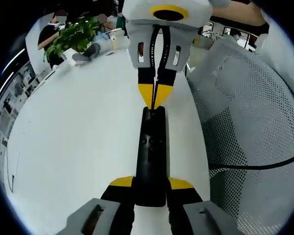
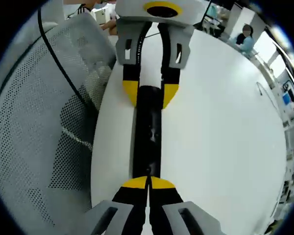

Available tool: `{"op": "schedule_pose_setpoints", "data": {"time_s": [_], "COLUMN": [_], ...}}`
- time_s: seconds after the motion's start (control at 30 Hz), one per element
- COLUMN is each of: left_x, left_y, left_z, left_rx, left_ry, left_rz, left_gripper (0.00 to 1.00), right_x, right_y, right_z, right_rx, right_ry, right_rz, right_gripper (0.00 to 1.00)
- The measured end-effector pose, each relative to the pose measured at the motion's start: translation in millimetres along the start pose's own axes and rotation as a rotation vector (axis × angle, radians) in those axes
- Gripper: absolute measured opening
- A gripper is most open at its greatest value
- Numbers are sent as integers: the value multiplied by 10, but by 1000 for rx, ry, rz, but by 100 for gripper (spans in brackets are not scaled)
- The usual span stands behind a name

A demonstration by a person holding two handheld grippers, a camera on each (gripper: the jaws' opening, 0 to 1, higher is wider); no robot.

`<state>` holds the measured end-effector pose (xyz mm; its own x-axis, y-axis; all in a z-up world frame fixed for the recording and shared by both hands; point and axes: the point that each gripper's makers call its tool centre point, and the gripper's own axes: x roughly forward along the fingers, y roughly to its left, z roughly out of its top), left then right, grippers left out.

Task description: Press the specified remote control buttons in sequence, fully releasing each button before pressing the next.

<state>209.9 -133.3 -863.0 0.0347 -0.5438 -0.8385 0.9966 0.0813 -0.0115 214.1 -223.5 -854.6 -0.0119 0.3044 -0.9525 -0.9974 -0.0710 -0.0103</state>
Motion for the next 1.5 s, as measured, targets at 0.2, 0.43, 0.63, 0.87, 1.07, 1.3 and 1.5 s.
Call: {"op": "schedule_pose_setpoints", "data": {"time_s": [0.2,0.43,0.63,0.87,1.07,1.3,1.5], "left_x": [0,1,2,4,5,5,5], "left_y": [1,-4,-10,-3,-1,-1,0], "left_z": [12,16,24,26,27,28,26], "left_rx": [2,-8,3,1,1,-2,1], "left_ry": [-24,-39,-37,-37,-38,-47,-46], "left_rz": [2,8,3,4,3,4,3], "left_gripper": [24,24,24,24,24,24,24], "right_x": [-30,-152,-46,-20,-6,17,36], "right_y": [-2,16,21,21,15,18,14], "right_z": [11,-17,49,108,112,113,119], "right_rx": [237,321,285,251,238,155,98], "right_ry": [-199,-287,-244,-230,-221,-153,-98], "right_rz": [-34,-134,-118,-104,-95,-87,-79], "right_gripper": [0,0,0,0,0,0,0]}}
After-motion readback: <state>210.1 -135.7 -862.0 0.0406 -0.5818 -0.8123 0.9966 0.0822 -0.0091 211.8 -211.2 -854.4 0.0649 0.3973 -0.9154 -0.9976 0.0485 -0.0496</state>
